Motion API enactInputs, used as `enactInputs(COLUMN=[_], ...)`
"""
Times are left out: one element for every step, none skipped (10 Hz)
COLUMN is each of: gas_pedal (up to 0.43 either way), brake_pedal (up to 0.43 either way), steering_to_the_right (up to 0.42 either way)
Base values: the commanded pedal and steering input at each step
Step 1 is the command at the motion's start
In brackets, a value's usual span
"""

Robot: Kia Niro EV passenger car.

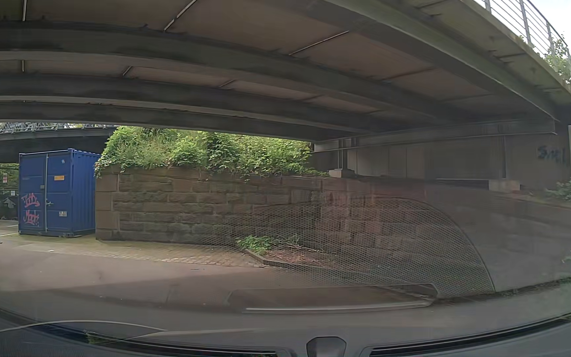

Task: Follow the waypoints while adhering to traffic rules and regulations

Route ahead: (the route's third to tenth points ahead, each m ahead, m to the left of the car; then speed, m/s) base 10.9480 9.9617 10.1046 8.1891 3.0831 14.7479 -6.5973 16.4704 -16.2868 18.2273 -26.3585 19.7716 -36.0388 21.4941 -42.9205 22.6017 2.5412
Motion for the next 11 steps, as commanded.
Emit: enactInputs(gas_pedal=[0.0, 0.0, 0.0, 0.0, 0.008, 0.008, 0.008, 0.02, 0.02, 0.02, 0.02], brake_pedal=[0.0, 0.0, 0.0, 0.0, 0.0, 0.0, 0.0, 0.0, 0.0, 0.0, 0.0], steering_to_the_right=[-0.347, -0.361, -0.385, -0.41, -0.439, -0.459, -0.485, -0.505, -0.52, -0.533, -0.544])
